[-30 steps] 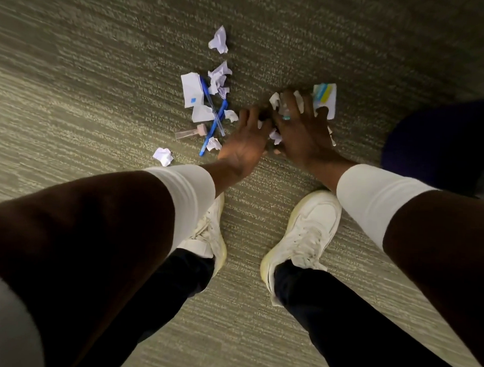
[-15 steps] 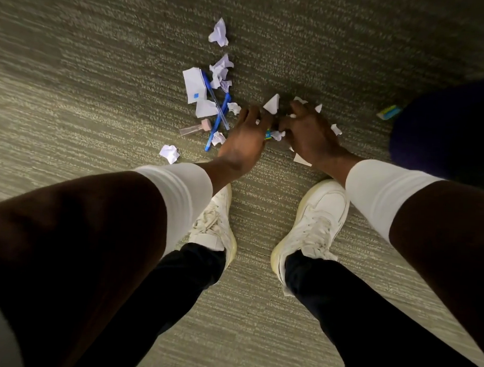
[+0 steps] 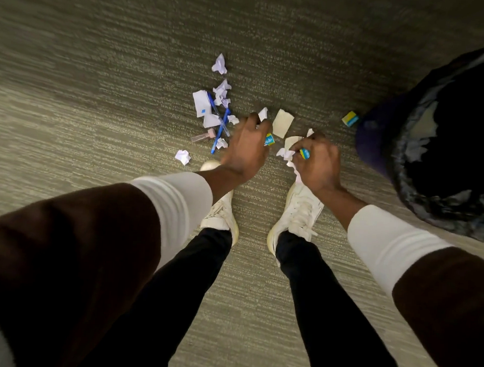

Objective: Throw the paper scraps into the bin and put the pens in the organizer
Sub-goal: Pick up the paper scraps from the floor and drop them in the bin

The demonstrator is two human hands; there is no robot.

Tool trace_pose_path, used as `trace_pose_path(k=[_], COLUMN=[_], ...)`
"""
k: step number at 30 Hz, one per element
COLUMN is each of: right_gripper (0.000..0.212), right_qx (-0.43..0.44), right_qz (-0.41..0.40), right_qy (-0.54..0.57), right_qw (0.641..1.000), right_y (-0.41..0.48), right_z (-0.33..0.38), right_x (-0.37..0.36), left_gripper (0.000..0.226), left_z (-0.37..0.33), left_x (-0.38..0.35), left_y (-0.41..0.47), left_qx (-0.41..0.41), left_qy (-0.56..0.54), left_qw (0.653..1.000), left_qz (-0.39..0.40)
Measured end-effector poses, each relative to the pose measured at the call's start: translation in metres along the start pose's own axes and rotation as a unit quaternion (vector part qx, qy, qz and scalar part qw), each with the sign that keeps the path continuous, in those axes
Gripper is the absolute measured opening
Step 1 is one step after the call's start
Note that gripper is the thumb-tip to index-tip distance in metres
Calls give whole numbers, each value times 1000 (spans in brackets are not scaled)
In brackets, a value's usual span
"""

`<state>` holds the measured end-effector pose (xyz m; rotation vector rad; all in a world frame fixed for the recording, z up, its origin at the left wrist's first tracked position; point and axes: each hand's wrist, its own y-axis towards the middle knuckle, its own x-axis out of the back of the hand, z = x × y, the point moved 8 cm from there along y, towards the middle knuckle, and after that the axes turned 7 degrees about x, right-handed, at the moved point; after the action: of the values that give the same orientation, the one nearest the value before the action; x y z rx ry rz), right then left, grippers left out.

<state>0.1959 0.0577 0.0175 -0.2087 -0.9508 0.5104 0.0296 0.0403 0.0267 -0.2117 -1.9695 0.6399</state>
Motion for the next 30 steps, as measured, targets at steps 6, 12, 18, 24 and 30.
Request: trace_pose_path(k=[6,12,18,24,30], right_gripper=[14,16,14,20,40], right_qx=[-45,-84,-166,-291,-304], right_qz=[-93,-189,-280,-283,-228], right_qy=[39,61,45,98,131], right_qw=[994,977,945,909,916], right_y=[-50,-90,-117,-123,-114], right_z=[6,-3,-57,-124,-140], right_x=[89,186,255,262,258], left_gripper=[37,37,30,33,50], left_z=[-73,-173,-256,-309,-327], left_x=[42,73,77,52,30], left_y=[-32,-62,-72,-61,-52], left_qx=[-3,-9,-54,-69,-58], left_qy=[-46,-156,-218,-195,-185], left_qw=[999,988,974,978,978], left_qz=[3,-6,-20,13,74])
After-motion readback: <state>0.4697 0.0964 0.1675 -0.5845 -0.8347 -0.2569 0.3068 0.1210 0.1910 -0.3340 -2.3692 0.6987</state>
